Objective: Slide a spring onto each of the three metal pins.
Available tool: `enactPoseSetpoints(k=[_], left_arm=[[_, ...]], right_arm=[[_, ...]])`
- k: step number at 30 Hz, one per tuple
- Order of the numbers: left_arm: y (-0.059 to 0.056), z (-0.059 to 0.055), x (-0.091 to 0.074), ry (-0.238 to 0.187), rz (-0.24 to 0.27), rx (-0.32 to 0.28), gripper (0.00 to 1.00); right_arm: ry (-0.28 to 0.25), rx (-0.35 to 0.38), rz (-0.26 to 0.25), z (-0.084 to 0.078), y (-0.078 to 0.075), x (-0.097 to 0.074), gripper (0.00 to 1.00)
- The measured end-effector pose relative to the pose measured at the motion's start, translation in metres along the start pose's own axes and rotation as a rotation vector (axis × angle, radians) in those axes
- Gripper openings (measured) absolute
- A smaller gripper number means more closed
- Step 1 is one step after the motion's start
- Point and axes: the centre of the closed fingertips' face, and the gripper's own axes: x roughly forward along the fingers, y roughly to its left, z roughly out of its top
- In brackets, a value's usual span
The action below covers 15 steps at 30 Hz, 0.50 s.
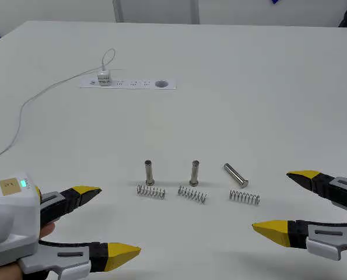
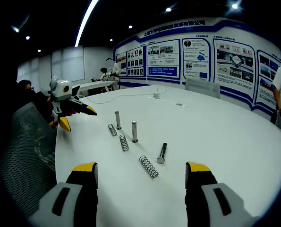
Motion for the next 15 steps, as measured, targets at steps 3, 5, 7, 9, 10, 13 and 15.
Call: enactPoseSetpoints(k=[3,5,7,9,10,13,15], left_arm=[[0.0001,0.0003,-0.0006,0.0,0.003,0.0,0.83],[0.0,0.0004,-0.0007,0.0,0.003,0.002,0.83],[-0.0005,0.0004,-0.0006,0.002,0.002,0.004,0.83],[-0.0012,0.0004,-0.0005,0.002,0.0,0.006,0.83],[-0.0014,0.0003,-0.0006,0.003,0.0,0.007,0.83],[-0.0019,0.0007,-0.0005,0.002,-0.002,0.008,0.83],[-0.0021,0.0007,-0.0004,0.002,-0.003,0.008,0.83]], right_arm=[[0.001,-0.001,0.001,0.0011,0.0006,0.0002,0.76],[0.003,-0.003,0.0,0.001,0.0003,0.0001,0.76],[0.004,-0.004,0.0,0.0008,-0.0003,-0.0001,0.76],[0.008,-0.006,-0.004,0.001,-0.0016,-0.0008,0.76],[0.008,-0.006,-0.005,0.0016,-0.0018,-0.0014,0.75],[0.006,-0.004,-0.01,0.0025,-0.0028,-0.0024,0.75],[0.006,-0.002,-0.012,0.0033,-0.0027,-0.003,0.75]])
